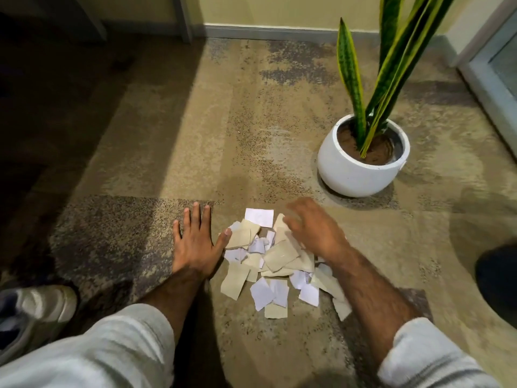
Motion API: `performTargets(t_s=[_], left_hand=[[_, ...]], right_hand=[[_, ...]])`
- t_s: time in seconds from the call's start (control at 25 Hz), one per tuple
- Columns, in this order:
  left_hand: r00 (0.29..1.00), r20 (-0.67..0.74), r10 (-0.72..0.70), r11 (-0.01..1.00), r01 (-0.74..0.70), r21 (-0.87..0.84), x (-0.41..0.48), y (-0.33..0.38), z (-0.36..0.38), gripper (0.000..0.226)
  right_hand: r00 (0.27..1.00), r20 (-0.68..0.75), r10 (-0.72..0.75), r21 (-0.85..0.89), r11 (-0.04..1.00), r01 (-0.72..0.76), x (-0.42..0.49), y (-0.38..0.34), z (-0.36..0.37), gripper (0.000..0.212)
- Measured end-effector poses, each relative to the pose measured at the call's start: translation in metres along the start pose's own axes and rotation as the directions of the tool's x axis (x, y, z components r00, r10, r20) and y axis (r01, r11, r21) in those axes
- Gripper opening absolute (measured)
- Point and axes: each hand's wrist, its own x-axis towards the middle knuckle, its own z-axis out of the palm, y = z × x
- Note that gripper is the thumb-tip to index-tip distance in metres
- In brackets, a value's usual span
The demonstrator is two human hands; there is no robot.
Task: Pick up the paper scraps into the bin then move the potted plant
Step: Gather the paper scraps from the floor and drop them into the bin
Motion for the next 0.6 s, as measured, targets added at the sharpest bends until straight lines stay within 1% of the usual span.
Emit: performTargets(t_s=[0.04,0.08,0.12,0.16,0.2,0.24,0.32,0.4,0.48,0.52,0.6], left_hand=[[1.0,0.018,-0.012,1.0,0.012,-0.01,0.0,0.0,-0.002,0.089],[0.999,0.048,-0.023,0.999,0.024,-0.024,0.001,0.0,-0.006,0.089],[0.995,0.093,-0.031,0.999,0.034,-0.038,0.004,0.001,-0.009,0.091],[0.988,0.151,-0.038,0.998,0.046,-0.049,0.007,0.003,-0.013,0.095],[0.976,0.213,-0.052,0.997,0.065,-0.051,0.01,0.006,-0.019,0.098],[0.964,0.257,-0.073,0.995,0.088,-0.045,0.012,0.009,-0.025,0.1],[0.955,0.272,-0.116,0.991,0.128,-0.028,0.016,0.022,-0.036,0.102],[0.955,0.262,-0.136,0.989,0.148,-0.029,0.013,0.041,-0.043,0.1],[0.956,0.244,-0.165,0.983,0.179,-0.035,0.002,0.062,-0.045,0.094],[0.953,0.243,-0.182,0.979,0.2,-0.05,-0.003,0.069,-0.044,0.091],[0.949,0.251,-0.193,0.97,0.223,-0.097,-0.012,0.081,-0.041,0.087]], right_hand=[[0.997,0.003,0.083,0.02,0.996,-0.083,0.0,0.007,-0.019,0.055],[0.987,0.06,0.15,0.007,0.989,-0.151,-0.001,0.014,-0.033,0.069],[0.967,0.142,0.21,-0.049,0.977,-0.205,-0.004,0.018,-0.042,0.086],[0.937,0.224,0.268,-0.126,0.961,-0.245,-0.011,0.021,-0.045,0.101],[0.91,0.284,0.302,-0.199,0.947,-0.252,-0.019,0.021,-0.042,0.111],[0.895,0.315,0.316,-0.242,0.938,-0.246,-0.028,0.019,-0.033,0.115],[0.902,0.296,0.313,-0.267,0.934,-0.237,-0.043,0.014,-0.011,0.118],[0.922,0.265,0.283,-0.216,0.949,-0.229,-0.05,0.006,0.007,0.124],[0.934,0.227,0.276,-0.156,0.957,-0.245,-0.051,0.002,0.012,0.125],[0.934,0.186,0.307,-0.145,0.948,-0.283,-0.052,0.004,0.009,0.124],[0.9,0.129,0.415,-0.167,0.904,-0.393,-0.056,0.015,0.002,0.125]])
